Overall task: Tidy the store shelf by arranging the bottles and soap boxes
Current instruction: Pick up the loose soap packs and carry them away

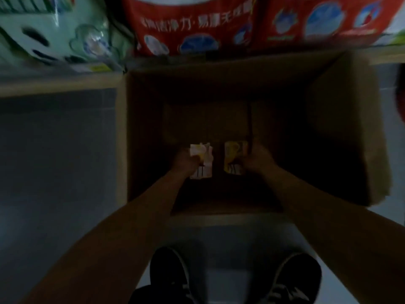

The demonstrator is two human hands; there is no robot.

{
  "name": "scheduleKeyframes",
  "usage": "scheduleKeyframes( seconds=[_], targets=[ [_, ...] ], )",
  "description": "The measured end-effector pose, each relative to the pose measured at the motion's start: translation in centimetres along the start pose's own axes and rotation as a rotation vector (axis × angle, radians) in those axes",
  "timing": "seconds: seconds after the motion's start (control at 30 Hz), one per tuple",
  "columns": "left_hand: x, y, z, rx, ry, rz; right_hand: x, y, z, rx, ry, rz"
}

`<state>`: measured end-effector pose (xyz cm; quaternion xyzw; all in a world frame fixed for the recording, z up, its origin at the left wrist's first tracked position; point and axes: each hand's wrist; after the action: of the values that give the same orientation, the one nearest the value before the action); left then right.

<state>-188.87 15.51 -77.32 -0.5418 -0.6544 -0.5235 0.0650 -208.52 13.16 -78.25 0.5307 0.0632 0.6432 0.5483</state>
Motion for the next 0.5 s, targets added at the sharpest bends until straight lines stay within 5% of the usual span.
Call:
scheduleKeyframes(
  seconds=[0.17, 0.5],
  targets=[
    [2.6, 2.7, -0.5, -0.157, -0.099, -0.065, 2.5, 2.4, 2.2, 0.396, 0.165, -0.027],
    [38.7, 27.2, -6.1, 0.328, 0.210, 0.040, 37.9, 22.7, 13.3, 0.034, 0.034, 0.281]
  ],
)
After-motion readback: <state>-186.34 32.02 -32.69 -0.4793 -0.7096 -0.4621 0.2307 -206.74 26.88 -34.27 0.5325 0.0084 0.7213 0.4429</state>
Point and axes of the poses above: each hand's wrist, its own x-axis away from the middle knuckle, its own y-axis out of the back of the hand, z = x × y, and after that the axes turned 11 degrees about -z, right-handed
